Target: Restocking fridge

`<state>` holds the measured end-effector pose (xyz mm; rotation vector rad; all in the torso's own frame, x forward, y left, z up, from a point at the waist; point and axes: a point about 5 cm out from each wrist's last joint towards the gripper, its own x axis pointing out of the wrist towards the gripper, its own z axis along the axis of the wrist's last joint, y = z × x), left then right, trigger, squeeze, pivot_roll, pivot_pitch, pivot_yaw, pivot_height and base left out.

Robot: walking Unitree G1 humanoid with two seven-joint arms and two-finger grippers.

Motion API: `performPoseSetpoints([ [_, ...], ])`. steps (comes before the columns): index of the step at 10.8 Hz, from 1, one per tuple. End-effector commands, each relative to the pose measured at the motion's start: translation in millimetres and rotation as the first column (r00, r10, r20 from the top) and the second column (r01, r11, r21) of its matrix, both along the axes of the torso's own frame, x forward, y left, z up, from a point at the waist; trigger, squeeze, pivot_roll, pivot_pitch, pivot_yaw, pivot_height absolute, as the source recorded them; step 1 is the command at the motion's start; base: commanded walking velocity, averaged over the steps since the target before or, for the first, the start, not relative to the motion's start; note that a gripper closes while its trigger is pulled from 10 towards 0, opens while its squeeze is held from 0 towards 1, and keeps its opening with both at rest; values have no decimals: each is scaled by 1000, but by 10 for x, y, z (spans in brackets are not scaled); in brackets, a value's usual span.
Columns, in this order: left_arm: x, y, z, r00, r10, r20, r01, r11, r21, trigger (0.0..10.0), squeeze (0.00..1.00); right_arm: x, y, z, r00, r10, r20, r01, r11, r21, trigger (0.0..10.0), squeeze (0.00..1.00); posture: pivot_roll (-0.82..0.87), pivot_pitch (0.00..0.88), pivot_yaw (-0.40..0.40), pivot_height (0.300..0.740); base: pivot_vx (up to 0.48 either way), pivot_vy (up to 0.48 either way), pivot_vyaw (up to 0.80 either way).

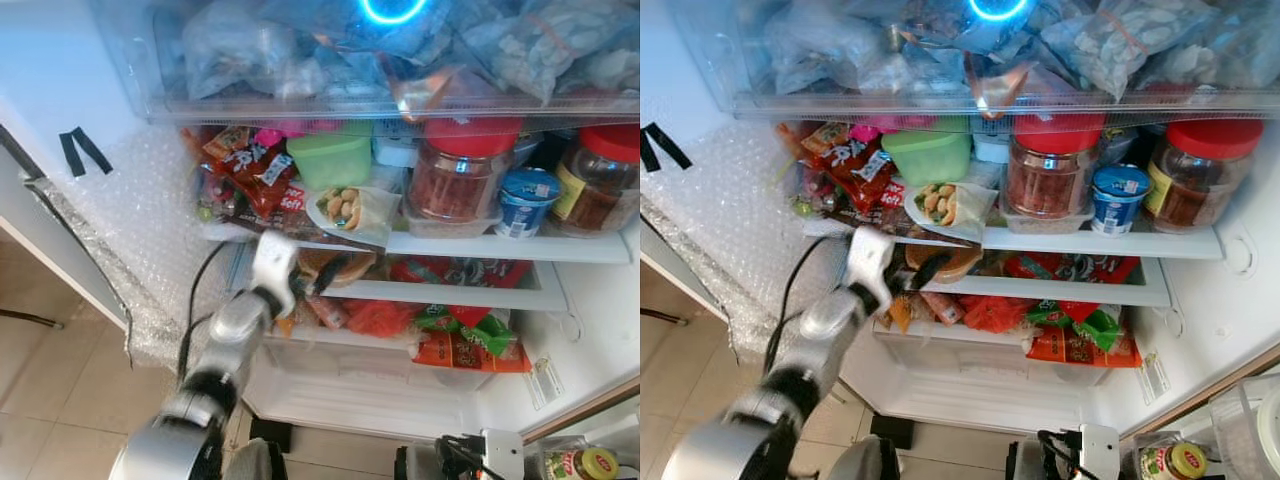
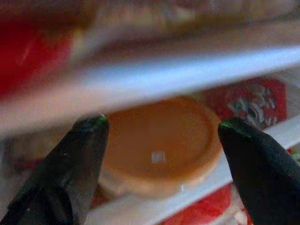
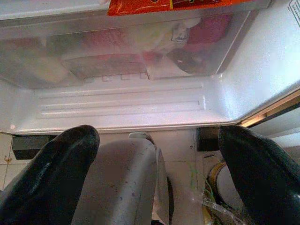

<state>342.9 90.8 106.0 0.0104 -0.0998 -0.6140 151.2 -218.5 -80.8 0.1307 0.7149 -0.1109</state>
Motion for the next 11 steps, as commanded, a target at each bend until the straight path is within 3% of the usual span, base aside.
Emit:
performPoseSetpoints([
  [1, -36, 52, -8, 1000, -17, 15, 17, 1000, 23, 10000, 0, -180, -4, -84, 997, -7, -78, 7, 1000, 6, 10000, 0, -200, 92, 78, 650, 0, 0, 0],
  [3, -228, 242, -190, 999, 3, -32, -2, 1000, 28, 10000, 0, -169, -10, -80, 997, -7, -79, 7, 1000, 4, 10000, 0, -196, 91, 78, 650, 0, 0, 0],
  [5, -259, 298, -337, 994, 38, -106, -36, 999, 21, 10000, 0, -166, -9, -79, 997, 1, -78, -1, 1000, 3, 10000, 0, -195, 106, 72, 650, 0, 0, 0],
  [9, -157, 41, -313, 985, -18, -174, 20, 1000, 6, 10000, 0, -240, -18, -93, 997, -2, -80, 2, 1000, -2, 10000, 0, -238, 172, 80, 650, 0, 0, 0],
  [11, -63, -10, -316, 975, 22, -223, -21, 1000, 5, 10000, 0, -340, -33, -112, 996, -26, -84, 25, 1000, -6, 10000, 0, -273, 206, 94, 650, 0, 0, 0],
])
